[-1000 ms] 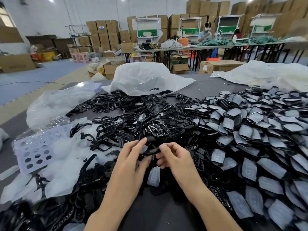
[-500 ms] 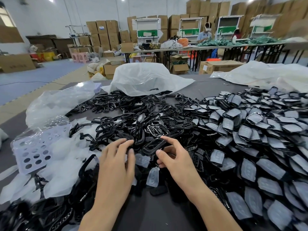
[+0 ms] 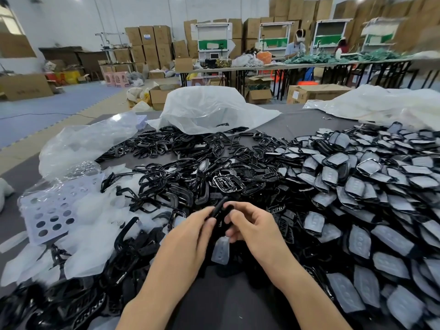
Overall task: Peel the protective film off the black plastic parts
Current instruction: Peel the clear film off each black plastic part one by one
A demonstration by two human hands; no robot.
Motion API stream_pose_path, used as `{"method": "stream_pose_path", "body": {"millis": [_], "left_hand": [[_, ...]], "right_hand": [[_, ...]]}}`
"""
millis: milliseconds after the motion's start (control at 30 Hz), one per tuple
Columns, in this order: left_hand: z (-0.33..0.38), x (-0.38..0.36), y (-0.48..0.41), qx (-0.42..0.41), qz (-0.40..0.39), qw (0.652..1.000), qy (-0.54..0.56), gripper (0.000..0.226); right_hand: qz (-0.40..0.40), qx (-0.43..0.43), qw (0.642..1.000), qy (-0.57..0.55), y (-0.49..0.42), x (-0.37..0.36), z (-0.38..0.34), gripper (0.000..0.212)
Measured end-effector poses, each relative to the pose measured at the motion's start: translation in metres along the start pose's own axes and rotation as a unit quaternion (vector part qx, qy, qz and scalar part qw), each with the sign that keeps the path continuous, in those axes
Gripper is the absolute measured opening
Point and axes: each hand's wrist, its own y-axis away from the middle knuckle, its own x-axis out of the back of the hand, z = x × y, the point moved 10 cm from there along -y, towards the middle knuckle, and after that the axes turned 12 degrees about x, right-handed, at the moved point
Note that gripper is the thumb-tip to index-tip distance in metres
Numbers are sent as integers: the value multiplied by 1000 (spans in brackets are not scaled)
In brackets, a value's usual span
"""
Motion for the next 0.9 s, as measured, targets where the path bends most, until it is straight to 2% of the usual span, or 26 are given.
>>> {"method": "stream_pose_path", "body": {"millis": [100, 167, 233, 267, 400, 467, 533, 633, 700, 767, 900], "left_hand": [[-26, 27, -6, 81, 96, 992, 33, 27], [-44, 36, -7, 137, 127, 982, 16, 29], [-47, 40, -6, 155, 138, 978, -32, 31], [-42, 41, -6, 138, 134, 980, -49, 28], [-18, 17, 0, 36, 12, 989, -143, 14], [-22, 1, 5, 25, -51, 976, -213, 26], [-28, -7, 5, 32, -83, 967, -240, 38], [-30, -8, 0, 36, -88, 970, -223, 41], [-29, -5, -4, 39, -76, 980, -183, 27], [-28, 1, -7, 49, -51, 992, -104, 7], [-29, 22, -4, 72, 31, 995, 59, 10]], "right_hand": [[32, 8, 999, 14, 0, 10, -5, 29], [68, 7, 998, -7, -2, 19, -7, 28], [107, -6, 991, -82, -3, 28, -6, 25], [122, -13, 983, -138, -4, 31, -5, 23], [127, -32, 934, -333, -5, 31, -8, 27], [116, -37, 927, -354, -4, 29, -9, 30], [111, -43, 937, -328, -4, 29, -7, 29], [108, -48, 953, -279, -5, 26, -3, 23], [108, -56, 959, -255, -5, 24, 1, 23], [109, -65, 965, -230, -4, 23, 5, 25], [129, -66, 969, -202, -4, 25, 10, 25]]}}
